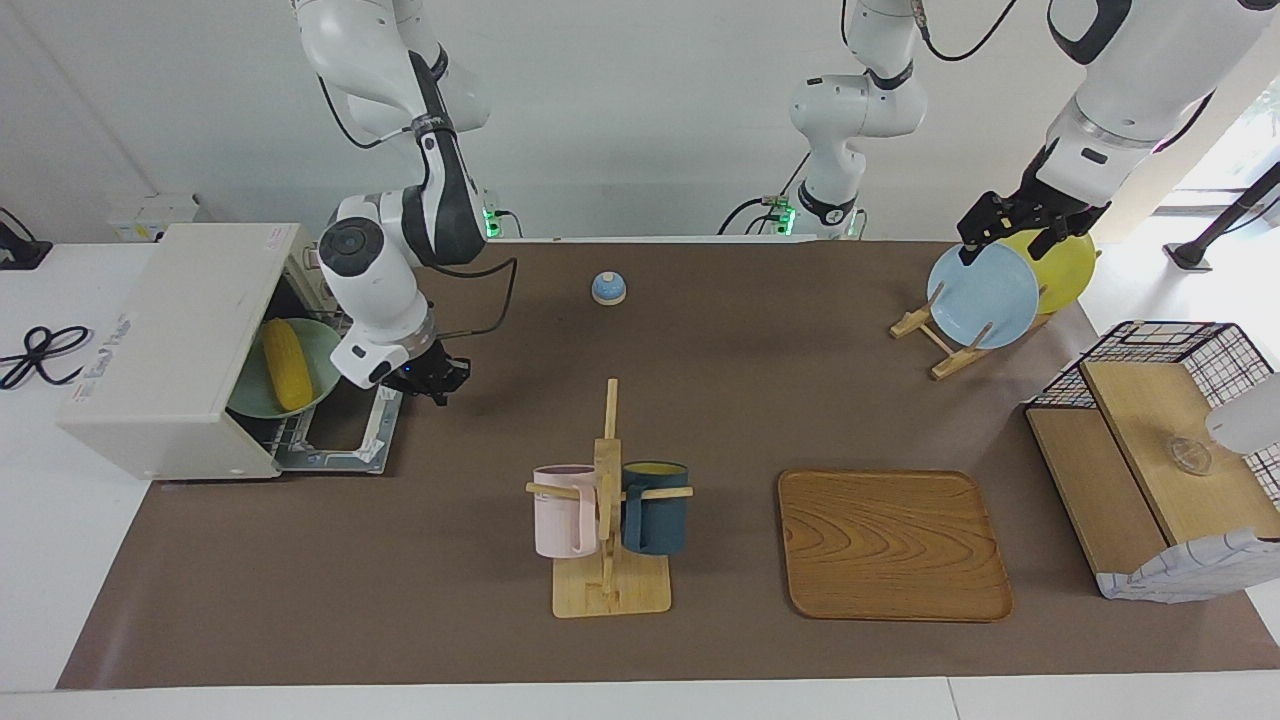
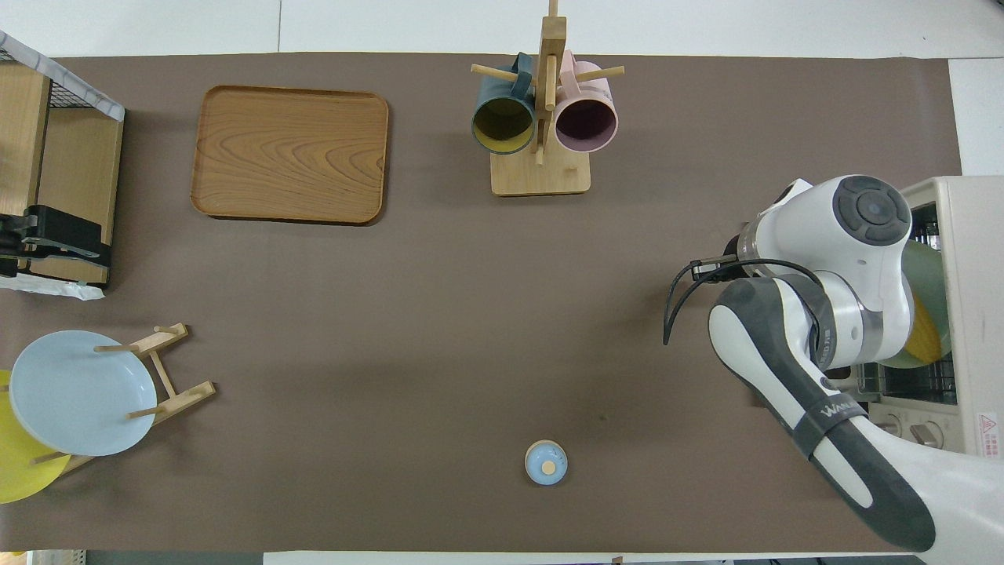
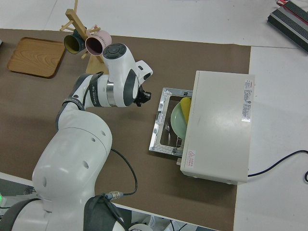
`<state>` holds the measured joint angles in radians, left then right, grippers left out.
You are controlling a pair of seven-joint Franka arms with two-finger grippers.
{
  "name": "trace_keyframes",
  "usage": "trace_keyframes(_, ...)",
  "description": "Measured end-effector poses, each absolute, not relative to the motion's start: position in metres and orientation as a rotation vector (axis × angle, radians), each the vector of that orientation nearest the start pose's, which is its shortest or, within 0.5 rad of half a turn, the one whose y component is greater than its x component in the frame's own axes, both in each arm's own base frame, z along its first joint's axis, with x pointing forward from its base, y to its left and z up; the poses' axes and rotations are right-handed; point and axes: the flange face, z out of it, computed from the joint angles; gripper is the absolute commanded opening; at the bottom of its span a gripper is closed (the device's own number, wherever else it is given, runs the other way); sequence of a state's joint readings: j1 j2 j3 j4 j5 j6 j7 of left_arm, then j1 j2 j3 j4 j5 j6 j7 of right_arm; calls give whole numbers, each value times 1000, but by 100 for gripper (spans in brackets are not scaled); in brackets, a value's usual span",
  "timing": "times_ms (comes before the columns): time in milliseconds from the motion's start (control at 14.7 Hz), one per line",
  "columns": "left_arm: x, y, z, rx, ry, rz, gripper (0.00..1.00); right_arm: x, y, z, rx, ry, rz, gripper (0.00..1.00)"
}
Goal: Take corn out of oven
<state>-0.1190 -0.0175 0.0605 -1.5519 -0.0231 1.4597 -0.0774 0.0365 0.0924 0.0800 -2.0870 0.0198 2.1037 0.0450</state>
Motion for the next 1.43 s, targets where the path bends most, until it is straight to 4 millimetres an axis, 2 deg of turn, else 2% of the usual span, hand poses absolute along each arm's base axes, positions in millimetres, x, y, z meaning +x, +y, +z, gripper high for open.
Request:
trace_keyframes(68,536,-34,634,-3158,-27,120,100,544,57,391,-3122,-75,145,75)
trace_keyframes(204,536,-34,634,-3158,-27,120,100,534,30,417,-3125,1,175,75)
trace_keyframes(408,536,-34,634,-3158,-27,120,100,523,-8,433,-3142,72,219,75)
trace_keyframes(611,536,-34,634,-3158,-27,120,100,517,-40,424,-3147,43,245,74)
trace_keyframes(747,536,-34,634,-3158,-27,120,100,514,-52,414,-3146,33,223,73)
trace_keyframes(883,536,-34,634,-3158,-27,120,100,512,-53,404,-3147,25,205,65)
trace_keyframes(1426,536,-34,634,-3158,-27,120,100,503,-57,378,-3148,-82,163,59)
